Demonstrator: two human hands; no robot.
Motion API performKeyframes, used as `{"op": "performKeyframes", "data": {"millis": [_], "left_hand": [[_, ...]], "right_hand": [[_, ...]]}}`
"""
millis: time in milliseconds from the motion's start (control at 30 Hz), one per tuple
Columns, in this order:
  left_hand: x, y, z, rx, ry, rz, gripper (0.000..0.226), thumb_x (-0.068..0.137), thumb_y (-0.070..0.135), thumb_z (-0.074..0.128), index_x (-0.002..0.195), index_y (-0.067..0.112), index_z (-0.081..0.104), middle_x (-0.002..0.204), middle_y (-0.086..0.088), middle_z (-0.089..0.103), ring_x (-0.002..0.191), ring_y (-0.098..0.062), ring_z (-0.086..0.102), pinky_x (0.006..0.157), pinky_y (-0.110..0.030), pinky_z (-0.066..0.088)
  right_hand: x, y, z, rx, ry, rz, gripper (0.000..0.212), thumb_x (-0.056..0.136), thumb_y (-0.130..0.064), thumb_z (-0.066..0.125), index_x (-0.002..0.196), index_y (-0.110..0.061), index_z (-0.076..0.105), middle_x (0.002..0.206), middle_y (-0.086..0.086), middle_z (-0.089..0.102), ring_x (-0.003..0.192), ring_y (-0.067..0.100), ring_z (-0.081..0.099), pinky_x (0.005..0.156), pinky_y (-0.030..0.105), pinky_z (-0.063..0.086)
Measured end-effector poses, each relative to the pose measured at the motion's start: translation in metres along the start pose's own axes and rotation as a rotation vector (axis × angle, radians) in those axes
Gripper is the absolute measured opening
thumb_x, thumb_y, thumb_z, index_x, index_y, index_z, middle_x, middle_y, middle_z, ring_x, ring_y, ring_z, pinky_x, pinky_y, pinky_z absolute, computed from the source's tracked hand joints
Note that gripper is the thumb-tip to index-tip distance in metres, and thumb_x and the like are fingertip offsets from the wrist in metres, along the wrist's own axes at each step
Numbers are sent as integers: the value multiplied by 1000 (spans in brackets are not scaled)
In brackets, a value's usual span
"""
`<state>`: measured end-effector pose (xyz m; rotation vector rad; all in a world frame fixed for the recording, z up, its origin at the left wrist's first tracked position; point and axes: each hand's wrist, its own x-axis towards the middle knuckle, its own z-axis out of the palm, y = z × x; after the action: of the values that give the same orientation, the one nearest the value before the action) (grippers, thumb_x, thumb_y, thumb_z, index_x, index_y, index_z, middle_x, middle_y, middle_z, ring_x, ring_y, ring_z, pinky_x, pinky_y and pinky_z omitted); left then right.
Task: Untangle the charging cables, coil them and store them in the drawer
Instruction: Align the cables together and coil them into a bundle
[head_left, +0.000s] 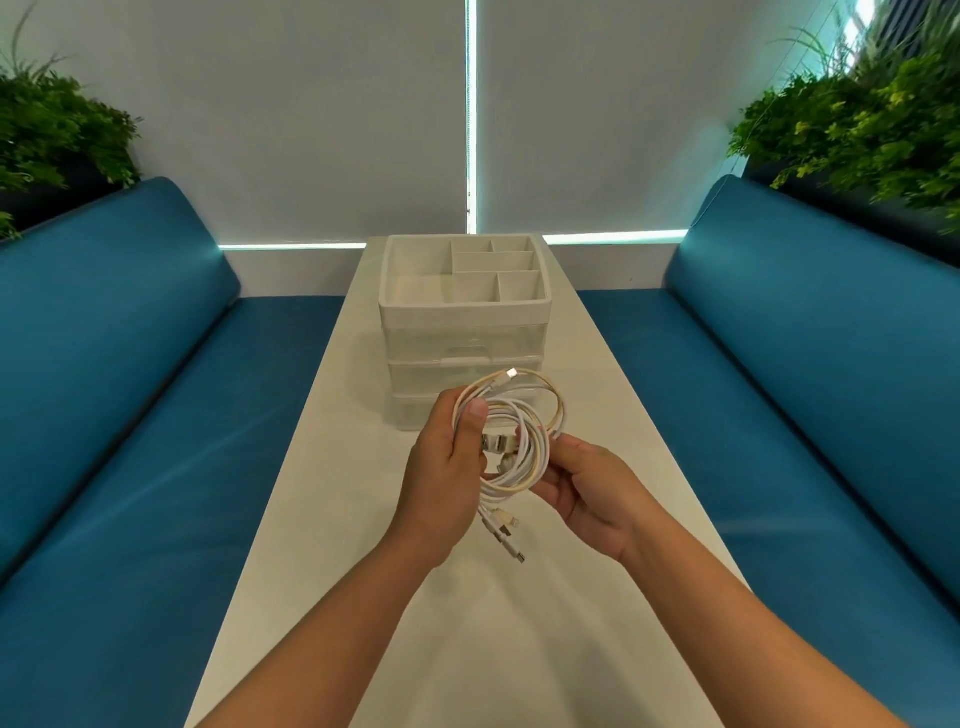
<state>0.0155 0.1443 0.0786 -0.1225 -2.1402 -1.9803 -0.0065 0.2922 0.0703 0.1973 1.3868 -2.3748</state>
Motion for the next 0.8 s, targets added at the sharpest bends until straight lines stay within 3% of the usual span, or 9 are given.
{"op": "performKeyframes", "data": {"millis": [100, 200, 267, 367, 433, 633, 733, 800], "left_hand": [[-1, 2, 1, -110, -53, -63, 24, 104, 35, 41, 112, 33, 63, 85, 9, 67, 75, -9, 59, 70, -29, 50], [-2, 6, 2, -246, -114, -144, 24, 104, 33, 41, 115, 33, 63, 99, 4, 72, 87, -11, 68, 72, -25, 52], [-2, 7, 3, -257, -163, -166, 25, 104, 32, 41, 116, 34, 62, 103, 5, 72, 91, -9, 69, 73, -23, 51], [-3, 5, 6, -226, -188, -181, 24, 104, 32, 40, 112, 36, 62, 102, 6, 72, 91, -7, 69, 72, -21, 51], [-3, 2, 6, -192, -174, -167, 23, 103, 35, 40, 112, 38, 62, 103, 8, 72, 93, -7, 67, 75, -23, 51], [-4, 2, 6, -68, -122, -23, 26, 103, 35, 38, 118, 30, 58, 105, 9, 71, 102, -8, 66, 91, -33, 54], [-3, 2, 7, -44, -50, 29, 24, 104, 34, 38, 116, 29, 59, 104, 7, 71, 101, -14, 67, 90, -38, 55], [-2, 1, 6, -34, -16, 45, 25, 104, 35, 37, 115, 28, 58, 103, 9, 71, 100, -12, 67, 87, -34, 55]], "right_hand": [[0, 0, -4, -44, -38, 38, 22, 95, -4, 49, 100, 2, 70, 94, 15, 73, 77, 17, 71, 74, 27, 60], [0, -1, -8, -14, -89, 65, 29, 92, -2, 50, 115, 8, 64, 113, 23, 67, 97, 27, 67, 91, 35, 54], [0, -1, -9, 25, -110, 47, 27, 92, 1, 47, 111, 9, 65, 106, 24, 69, 91, 27, 69, 86, 34, 57], [1, -1, -7, 1, -79, -6, 29, 91, 5, 47, 91, 0, 75, 87, 15, 71, 70, 18, 68, 64, 25, 60], [-1, -1, -7, -13, -101, -19, 25, 85, 3, 53, 88, -2, 77, 89, 15, 70, 72, 18, 67, 70, 28, 61], [-6, -4, -9, -23, -209, 82, 34, 82, -11, 56, 112, 1, 68, 108, 16, 67, 97, 25, 62, 92, 34, 51], [-6, -2, -7, -34, -212, 141, 32, 84, -17, 48, 95, -5, 76, 101, 12, 71, 97, 24, 61, 84, 31, 43], [-6, -2, -5, 18, -235, 146, 41, 84, -23, 40, 95, -3, 74, 101, 14, 71, 92, 23, 64, 85, 32, 44]]}}
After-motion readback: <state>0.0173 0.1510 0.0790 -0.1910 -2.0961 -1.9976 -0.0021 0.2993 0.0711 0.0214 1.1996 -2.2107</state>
